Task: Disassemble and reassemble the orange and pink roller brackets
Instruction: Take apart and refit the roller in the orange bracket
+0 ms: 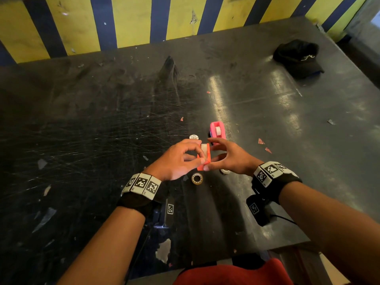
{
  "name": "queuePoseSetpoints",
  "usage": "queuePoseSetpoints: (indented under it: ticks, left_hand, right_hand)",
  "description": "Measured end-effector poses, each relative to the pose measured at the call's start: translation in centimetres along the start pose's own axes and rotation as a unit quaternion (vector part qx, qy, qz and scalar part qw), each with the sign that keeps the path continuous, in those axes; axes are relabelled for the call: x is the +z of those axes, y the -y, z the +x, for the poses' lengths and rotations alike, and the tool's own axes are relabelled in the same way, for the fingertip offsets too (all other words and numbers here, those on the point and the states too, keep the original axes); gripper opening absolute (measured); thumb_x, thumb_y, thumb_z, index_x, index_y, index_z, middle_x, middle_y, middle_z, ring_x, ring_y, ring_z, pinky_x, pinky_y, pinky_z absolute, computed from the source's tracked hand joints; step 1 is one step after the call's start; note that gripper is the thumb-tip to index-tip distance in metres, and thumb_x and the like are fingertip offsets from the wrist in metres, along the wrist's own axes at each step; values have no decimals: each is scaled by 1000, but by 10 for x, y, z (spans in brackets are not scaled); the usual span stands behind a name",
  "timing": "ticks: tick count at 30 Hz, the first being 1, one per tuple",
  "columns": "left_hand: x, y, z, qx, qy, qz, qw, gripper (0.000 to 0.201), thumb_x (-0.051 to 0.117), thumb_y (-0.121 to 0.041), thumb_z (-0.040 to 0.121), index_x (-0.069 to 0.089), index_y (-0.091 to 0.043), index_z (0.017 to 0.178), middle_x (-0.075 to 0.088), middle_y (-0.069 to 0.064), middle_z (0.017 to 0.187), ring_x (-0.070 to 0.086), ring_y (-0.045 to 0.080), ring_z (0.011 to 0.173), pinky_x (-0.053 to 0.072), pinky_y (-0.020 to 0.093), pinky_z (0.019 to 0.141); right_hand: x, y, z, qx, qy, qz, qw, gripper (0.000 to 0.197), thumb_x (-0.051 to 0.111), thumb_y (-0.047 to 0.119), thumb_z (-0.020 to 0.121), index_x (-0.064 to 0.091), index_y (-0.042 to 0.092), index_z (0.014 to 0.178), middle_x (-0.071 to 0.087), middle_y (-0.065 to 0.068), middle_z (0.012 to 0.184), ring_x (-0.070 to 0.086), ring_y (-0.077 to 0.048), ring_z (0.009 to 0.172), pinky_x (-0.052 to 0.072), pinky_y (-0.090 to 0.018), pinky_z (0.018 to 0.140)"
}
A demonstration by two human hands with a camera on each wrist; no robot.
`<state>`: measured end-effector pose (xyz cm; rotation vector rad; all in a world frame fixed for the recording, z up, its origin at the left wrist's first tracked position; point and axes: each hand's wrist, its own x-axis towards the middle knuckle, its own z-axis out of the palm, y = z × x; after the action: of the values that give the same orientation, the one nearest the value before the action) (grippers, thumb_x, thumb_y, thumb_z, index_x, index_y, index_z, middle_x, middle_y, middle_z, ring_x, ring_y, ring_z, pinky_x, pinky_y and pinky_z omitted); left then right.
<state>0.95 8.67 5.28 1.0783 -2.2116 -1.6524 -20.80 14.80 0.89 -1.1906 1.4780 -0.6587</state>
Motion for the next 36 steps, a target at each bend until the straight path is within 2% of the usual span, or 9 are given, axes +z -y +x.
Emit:
queuePoseSetpoints:
  ticks: [2, 6, 8, 11, 17, 25, 29, 32, 36]
  left_hand:
    - [1, -1, -1, 0, -1, -5, 1000, 7, 75, -17, 91, 74, -16, 98, 45, -2, 152, 67, 15, 119, 57, 27, 99]
    - [1, -3, -1, -9, 1, -14, 1000, 8, 75, -20, 91, 73, -27, 92, 47, -2, 153, 70, 17, 115, 57, 33, 100]
    - [3, -4, -1, -7, -2, -19, 1000, 8, 76, -18, 90, 74, -25, 92, 47, -1, 153, 69, 16, 117, 57, 32, 100]
    - [8, -4, 0, 14, -11, -20, 1000, 8, 76, -10, 89, 75, -9, 97, 48, 1, 149, 65, 7, 118, 55, 19, 97]
    - [8, -4, -3, 22, -28, -4, 999, 15, 83, -12, 82, 77, -9, 95, 51, -2, 148, 66, 9, 117, 55, 15, 92]
    - [8, -8, -4, 13, -20, 4, 1000, 21, 85, -8, 79, 80, -14, 98, 49, -9, 149, 65, 8, 116, 56, 20, 95]
    - [10, -10, -3, 4, -42, -73, 996, 19, 78, -8, 86, 68, -18, 99, 55, -6, 143, 74, 17, 109, 60, 25, 90]
    - [10, -7, 1, -8, -58, -74, 996, 32, 82, -18, 85, 60, -24, 108, 55, -4, 141, 77, 14, 100, 62, 36, 90]
    - [12, -4, 2, -3, -57, -57, 997, 52, 87, -18, 79, 58, -32, 120, 56, -10, 134, 76, 13, 100, 63, 44, 87]
  right_hand:
    - [0, -1, -1, 6, 12, 7, 1000, 107, 99, 21, 65, 41, 19, 155, 61, -2, 142, 78, -19, 101, 62, -40, 92]
    - [-4, 1, -3, 19, 33, 18, 999, 99, 95, 3, 68, 43, 19, 150, 61, 8, 132, 79, -19, 97, 61, -25, 75]
    - [-4, 2, -2, 26, 32, 8, 999, 97, 98, 14, 65, 47, 18, 147, 64, 5, 134, 79, -19, 97, 64, -33, 84]
    - [-4, 4, -1, 30, 12, -1, 999, 99, 100, 37, 54, 56, 16, 141, 68, 0, 133, 79, -21, 96, 61, -48, 96]
    - [-6, 2, -1, 26, -2, 34, 999, 100, 99, 20, 65, 47, 24, 150, 61, -6, 139, 70, -20, 117, 57, -43, 104]
    - [-9, 3, -6, 42, 46, 68, 996, 101, 93, -4, 68, 42, 18, 153, 57, -6, 147, 79, -27, 99, 62, -39, 94]
    - [-8, 3, -6, 35, 27, 76, 996, 103, 91, -8, 67, 41, 17, 153, 58, -7, 146, 79, -27, 99, 63, -33, 86]
    - [-9, 2, -6, 36, 30, 79, 996, 105, 92, -6, 67, 40, 18, 155, 57, -7, 148, 79, -26, 99, 62, -38, 91]
    - [-8, 3, -8, 32, 31, 78, 996, 105, 92, -7, 67, 39, 18, 155, 56, -7, 149, 80, -26, 98, 63, -35, 87]
